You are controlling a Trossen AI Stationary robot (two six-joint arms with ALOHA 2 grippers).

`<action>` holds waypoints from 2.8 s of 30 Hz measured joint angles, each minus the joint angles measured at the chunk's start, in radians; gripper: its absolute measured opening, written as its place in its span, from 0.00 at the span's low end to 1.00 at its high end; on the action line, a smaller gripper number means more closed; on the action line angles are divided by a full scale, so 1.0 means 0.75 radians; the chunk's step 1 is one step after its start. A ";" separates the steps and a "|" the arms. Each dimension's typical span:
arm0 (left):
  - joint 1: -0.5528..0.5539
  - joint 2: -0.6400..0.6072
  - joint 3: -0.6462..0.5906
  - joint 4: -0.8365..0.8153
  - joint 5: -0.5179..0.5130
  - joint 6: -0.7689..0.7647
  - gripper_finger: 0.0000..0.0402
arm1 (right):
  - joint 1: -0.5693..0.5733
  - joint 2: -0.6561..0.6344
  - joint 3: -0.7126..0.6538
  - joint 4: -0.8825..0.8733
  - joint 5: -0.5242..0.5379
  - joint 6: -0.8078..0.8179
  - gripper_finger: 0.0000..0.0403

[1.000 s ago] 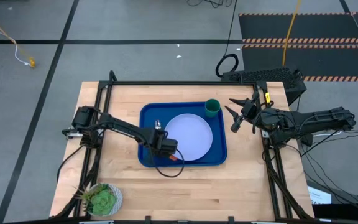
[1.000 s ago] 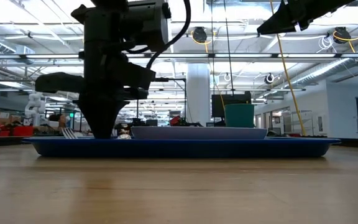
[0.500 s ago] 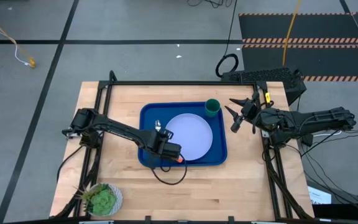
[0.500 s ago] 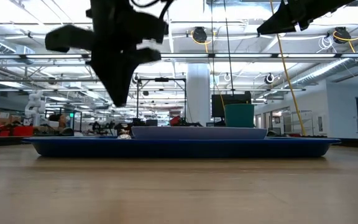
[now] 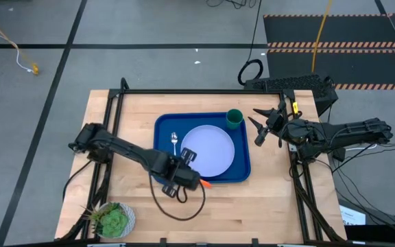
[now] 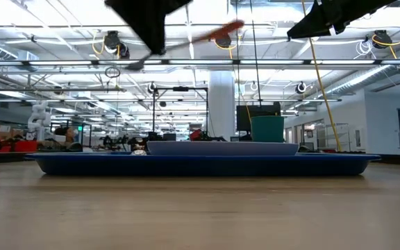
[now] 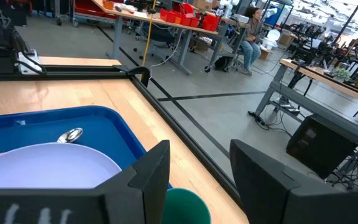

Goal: Pick and place plate/cup/fork/spoon on tray
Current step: Put the orange fork to the left of the orange spoon on the blue serving tray

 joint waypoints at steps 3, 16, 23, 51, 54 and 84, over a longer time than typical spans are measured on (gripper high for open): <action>-0.035 0.000 0.068 0.000 -0.040 -0.002 0.01 | 0.000 0.000 0.000 0.000 0.000 0.000 0.40; -0.176 0.000 0.288 0.005 -0.060 0.056 0.01 | 0.000 0.000 0.000 0.000 0.000 0.000 0.40; -0.227 -0.016 0.291 -0.088 -0.110 0.177 0.01 | 0.000 0.000 0.000 0.000 0.000 0.000 0.40; 0.022 -0.822 -0.856 0.246 -0.142 0.364 0.01 | -0.001 0.000 0.000 0.010 0.001 -0.002 0.40; 0.097 -0.955 -0.988 0.290 0.019 0.550 0.01 | -0.001 -0.001 0.000 0.010 0.003 -0.003 0.40; 0.503 -0.657 -1.145 0.471 0.300 1.610 0.01 | 0.007 0.005 0.000 -0.020 -0.041 0.382 0.40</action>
